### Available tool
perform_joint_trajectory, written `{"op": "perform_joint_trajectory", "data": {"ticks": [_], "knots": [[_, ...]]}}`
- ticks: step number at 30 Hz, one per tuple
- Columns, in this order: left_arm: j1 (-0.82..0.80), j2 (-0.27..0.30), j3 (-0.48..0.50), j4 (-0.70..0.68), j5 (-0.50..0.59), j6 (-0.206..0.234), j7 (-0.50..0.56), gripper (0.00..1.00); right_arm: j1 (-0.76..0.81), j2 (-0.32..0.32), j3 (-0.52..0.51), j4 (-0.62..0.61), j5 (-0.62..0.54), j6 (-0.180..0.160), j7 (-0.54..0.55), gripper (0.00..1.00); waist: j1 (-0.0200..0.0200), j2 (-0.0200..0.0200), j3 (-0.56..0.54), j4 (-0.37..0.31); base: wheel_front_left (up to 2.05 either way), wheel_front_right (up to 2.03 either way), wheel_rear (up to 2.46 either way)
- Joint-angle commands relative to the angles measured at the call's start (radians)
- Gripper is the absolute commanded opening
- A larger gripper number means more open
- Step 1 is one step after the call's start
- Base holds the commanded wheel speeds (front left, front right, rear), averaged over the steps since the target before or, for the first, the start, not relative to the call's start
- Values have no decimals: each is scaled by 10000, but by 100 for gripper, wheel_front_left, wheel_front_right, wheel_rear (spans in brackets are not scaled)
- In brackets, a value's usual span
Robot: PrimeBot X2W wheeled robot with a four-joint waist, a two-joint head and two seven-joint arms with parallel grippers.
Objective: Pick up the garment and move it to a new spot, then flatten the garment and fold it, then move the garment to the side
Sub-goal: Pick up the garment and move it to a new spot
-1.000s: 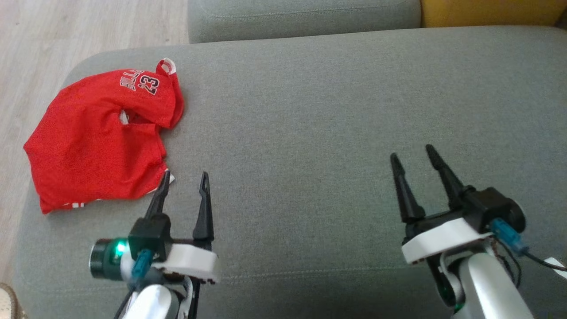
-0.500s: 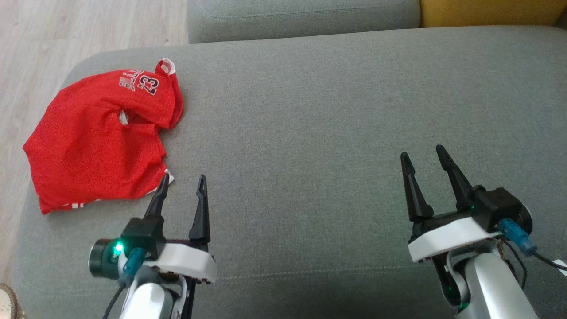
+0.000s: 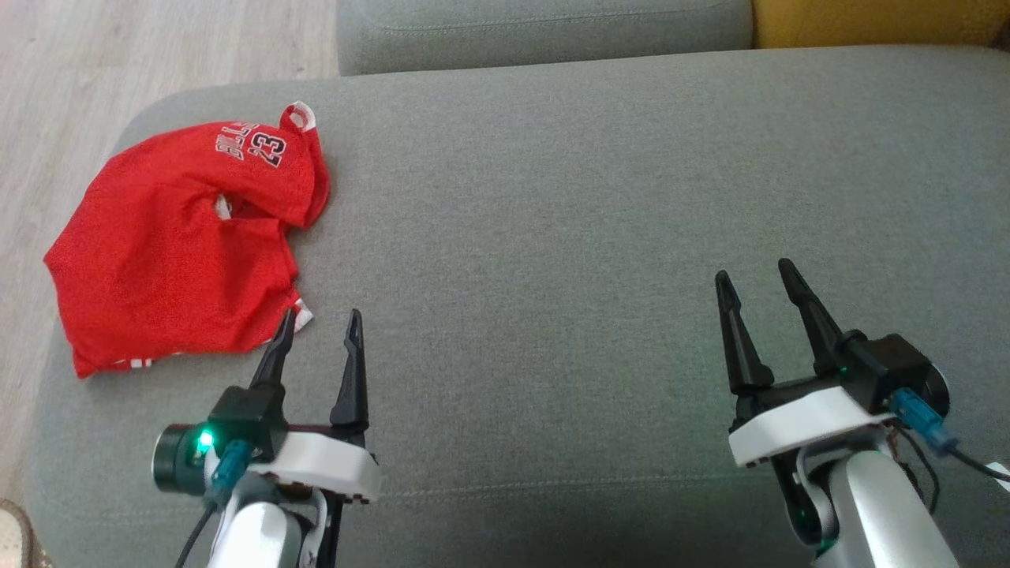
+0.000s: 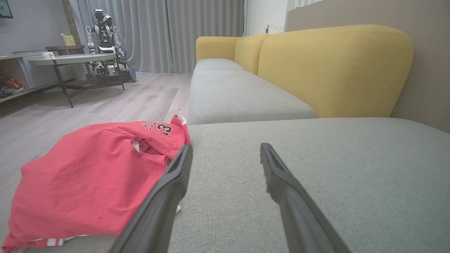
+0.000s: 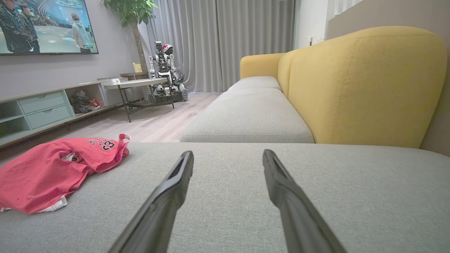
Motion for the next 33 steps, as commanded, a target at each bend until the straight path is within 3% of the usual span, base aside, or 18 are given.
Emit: {"op": "perform_joint_trajectory", "data": {"ticks": [1,8,23,33], "knots": [[-264,-23,360,-286,124,-53,-124,100,-505,-45,209,-311,27,0,-93,100,0,0,24,40,0,0,0],[-370,-58,420,-286,158,-43,-124,100,-465,-45,458,-380,-96,0,-93,100,0,0,107,604,0,0,0],[18,-69,704,-485,-312,-24,-124,100,-167,-45,1153,-320,-110,0,-93,100,0,0,-101,3344,0,0,0],[364,-69,819,-686,-212,-111,-124,100,-43,-45,1385,-264,130,0,-93,100,0,0,-264,4436,0,0,0]]}}
